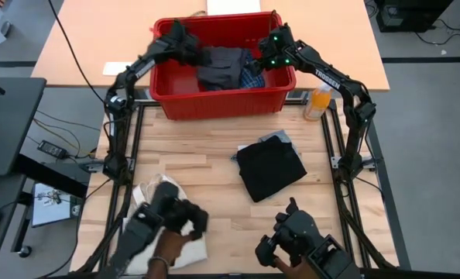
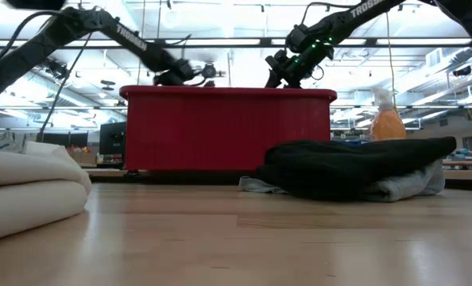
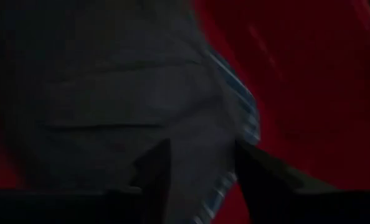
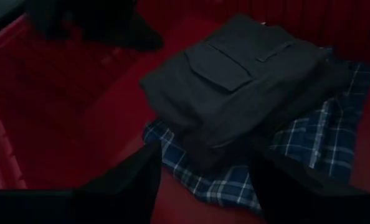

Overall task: Fold laundry
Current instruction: Remove the gray pants from the red organizer bin

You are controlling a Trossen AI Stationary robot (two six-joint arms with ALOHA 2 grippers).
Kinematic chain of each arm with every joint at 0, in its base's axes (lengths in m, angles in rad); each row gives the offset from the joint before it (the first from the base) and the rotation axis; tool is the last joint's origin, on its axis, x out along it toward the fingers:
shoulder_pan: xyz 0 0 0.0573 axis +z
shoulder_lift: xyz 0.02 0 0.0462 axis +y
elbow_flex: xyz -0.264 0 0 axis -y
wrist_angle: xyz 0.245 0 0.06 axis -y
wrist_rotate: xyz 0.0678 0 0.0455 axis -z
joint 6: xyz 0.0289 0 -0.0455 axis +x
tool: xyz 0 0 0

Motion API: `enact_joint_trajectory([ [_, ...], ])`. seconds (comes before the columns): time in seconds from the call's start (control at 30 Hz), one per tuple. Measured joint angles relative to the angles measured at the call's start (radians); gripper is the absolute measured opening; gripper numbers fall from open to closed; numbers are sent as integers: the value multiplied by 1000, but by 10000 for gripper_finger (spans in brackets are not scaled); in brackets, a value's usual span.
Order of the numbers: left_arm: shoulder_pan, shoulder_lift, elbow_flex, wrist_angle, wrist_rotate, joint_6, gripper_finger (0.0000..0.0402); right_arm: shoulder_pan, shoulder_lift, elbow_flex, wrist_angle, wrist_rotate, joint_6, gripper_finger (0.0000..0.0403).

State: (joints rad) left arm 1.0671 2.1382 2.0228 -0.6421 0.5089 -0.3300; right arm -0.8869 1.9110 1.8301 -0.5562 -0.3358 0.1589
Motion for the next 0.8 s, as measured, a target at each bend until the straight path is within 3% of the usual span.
enact_joint_trajectory([
  [0.13, 66, 4, -1, -7, -3, -130, 240, -3, 0, 0, 8, -2, 0, 238],
  [0.37, 69, 12, 0, -38, 12, -224, 325, 8, 0, 0, 60, -3, 26, 238],
  [0.63, 70, 80, 0, -186, 35, -209, 343, 23, 0, 0, 76, -6, 44, 238],
  [0.8, 66, 117, -1, -180, 31, -193, 343, 24, 0, -1, 69, 46, 19, 238],
])
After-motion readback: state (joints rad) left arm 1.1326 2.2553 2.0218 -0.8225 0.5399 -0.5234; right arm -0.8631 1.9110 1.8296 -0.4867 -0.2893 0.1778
